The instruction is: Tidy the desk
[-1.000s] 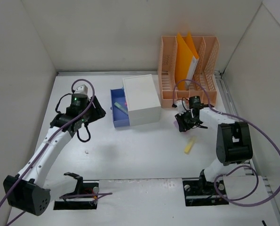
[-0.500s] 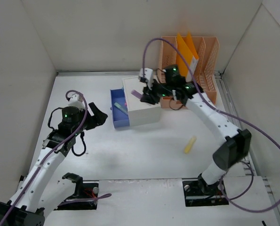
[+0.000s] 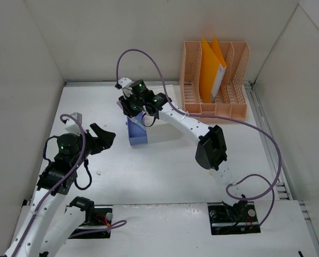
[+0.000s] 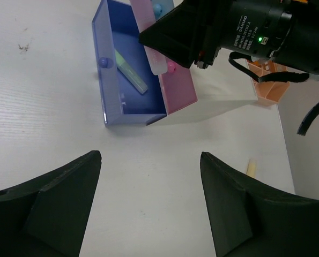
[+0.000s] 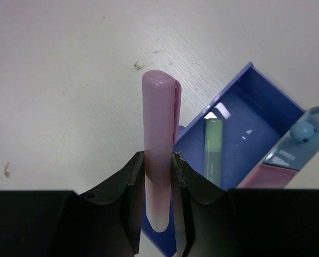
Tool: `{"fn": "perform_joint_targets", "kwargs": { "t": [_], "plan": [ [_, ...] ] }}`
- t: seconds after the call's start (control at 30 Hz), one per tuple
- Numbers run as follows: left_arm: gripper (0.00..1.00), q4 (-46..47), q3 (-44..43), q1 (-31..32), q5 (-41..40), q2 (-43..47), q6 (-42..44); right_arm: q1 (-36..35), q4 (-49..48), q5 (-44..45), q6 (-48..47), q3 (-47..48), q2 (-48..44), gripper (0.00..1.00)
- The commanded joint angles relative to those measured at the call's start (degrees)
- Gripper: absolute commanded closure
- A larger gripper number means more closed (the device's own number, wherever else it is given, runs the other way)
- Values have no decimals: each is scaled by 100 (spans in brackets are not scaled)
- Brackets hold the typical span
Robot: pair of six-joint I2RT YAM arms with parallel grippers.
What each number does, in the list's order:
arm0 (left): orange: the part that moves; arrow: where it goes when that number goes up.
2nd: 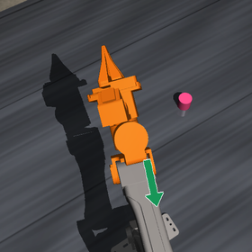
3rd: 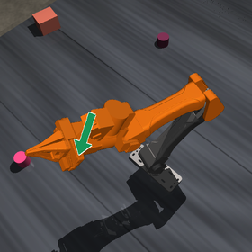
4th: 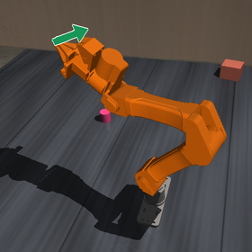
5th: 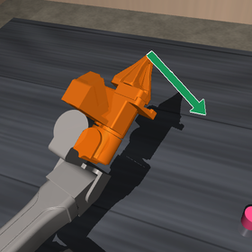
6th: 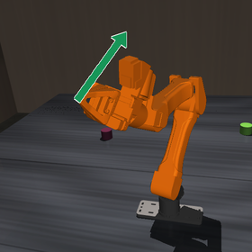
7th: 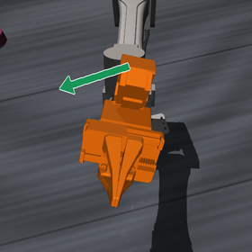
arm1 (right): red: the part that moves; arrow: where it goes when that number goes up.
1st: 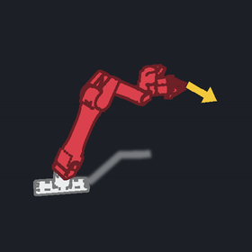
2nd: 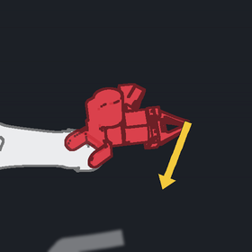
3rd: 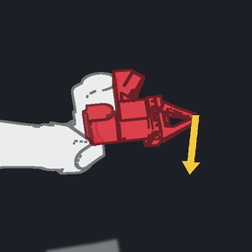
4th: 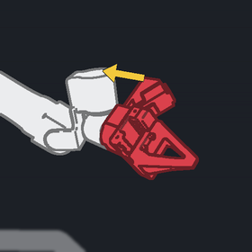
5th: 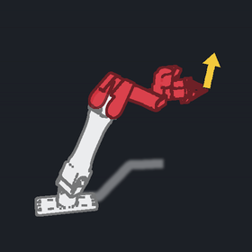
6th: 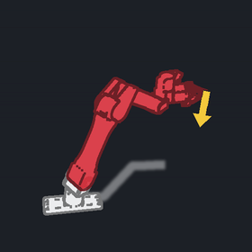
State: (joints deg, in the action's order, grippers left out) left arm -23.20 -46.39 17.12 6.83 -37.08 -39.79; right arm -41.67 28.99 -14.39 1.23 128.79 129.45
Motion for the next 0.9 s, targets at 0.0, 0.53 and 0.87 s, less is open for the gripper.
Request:
{"fn": "perform_joint_targets", "kwargs": {
  "t": [0.0, 0.53, 0.87],
  "plan": [
    [30, 17, 69, -43, -156, 78, -125, -218, -631, 1637, 369, -28, -315, 100],
    [29, -9, 16, -43, -173, -27, -90, -456, -992, 3294, -62, -504, -165, 83],
    [28, -27, -45, -43, -121, 52, -143, -438, -974, 2794, -238, -680, -420, 50]
  ]
}}
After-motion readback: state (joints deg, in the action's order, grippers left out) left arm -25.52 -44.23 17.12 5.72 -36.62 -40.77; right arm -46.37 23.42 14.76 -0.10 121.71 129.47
